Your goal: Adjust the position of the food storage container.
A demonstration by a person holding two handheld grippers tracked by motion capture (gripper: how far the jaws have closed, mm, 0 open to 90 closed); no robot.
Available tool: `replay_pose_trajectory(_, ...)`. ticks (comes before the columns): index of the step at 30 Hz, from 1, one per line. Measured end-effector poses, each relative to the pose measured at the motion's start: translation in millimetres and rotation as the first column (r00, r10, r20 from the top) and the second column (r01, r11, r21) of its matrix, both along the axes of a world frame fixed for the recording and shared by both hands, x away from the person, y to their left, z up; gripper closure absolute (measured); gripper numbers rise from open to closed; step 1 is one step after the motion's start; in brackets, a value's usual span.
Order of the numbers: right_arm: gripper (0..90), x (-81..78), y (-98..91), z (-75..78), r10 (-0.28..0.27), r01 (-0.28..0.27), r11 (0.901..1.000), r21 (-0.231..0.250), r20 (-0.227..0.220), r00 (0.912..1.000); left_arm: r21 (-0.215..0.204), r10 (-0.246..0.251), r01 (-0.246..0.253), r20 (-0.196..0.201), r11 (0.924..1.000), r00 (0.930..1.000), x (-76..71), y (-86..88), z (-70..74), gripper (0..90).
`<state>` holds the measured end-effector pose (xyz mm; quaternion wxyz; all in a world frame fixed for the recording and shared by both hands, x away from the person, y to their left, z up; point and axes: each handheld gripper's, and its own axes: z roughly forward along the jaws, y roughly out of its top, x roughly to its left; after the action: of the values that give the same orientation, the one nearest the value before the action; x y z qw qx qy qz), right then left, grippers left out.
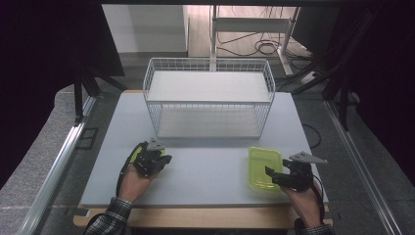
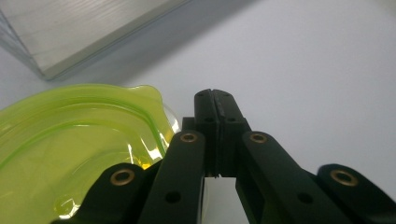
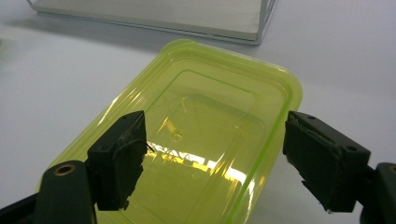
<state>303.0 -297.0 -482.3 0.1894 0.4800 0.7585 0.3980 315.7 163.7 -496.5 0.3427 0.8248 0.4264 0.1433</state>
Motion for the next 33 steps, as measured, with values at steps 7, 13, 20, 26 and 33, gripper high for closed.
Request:
replay_pose_trajectory(7,38.9,-1.4,-9.2,6.5,-0.006,0.006,0.9998,-0.02,0.007,1.0,-0.066,-0.062,0.065,0.052,0.9957,0.9968,-15.0,-13.7,4.6,85.7)
replay_pose_trajectory(13,66.4,-4.2,-19.5,12.0,0.006,-0.007,0.998,-0.063,-0.003,1.0,-0.094,-0.113,0.118,0.057,0.9885,0.992,-32.4,-29.2,-3.3,81.1)
replay_pose_trajectory(20,89.1,-5.6,-32.1,8.7,-0.013,0.005,0.9948,-0.102,-0.077,0.9969,-0.087,-0.136,0.141,0.059,0.9862,0.9889,-44.9,-32.1,-11.5,88.6)
replay_pose_trajectory(26,89.2,-13.3,-26.6,1.4,0.018,-0.034,0.9914,-0.126,-0.127,0.9917,-0.083,-0.141,0.145,0.053,0.9859,0.9886,-48.2,-31.9,-14.0,89.8)
replay_pose_trajectory(33,89.1,-19.2,-5.3,-3.7,0.109,-0.125,0.9875,-0.095,-0.163,0.9807,-0.066,-0.144,0.147,0.053,0.987,0.9882,-48.4,-32.9,-14.8,89.9)
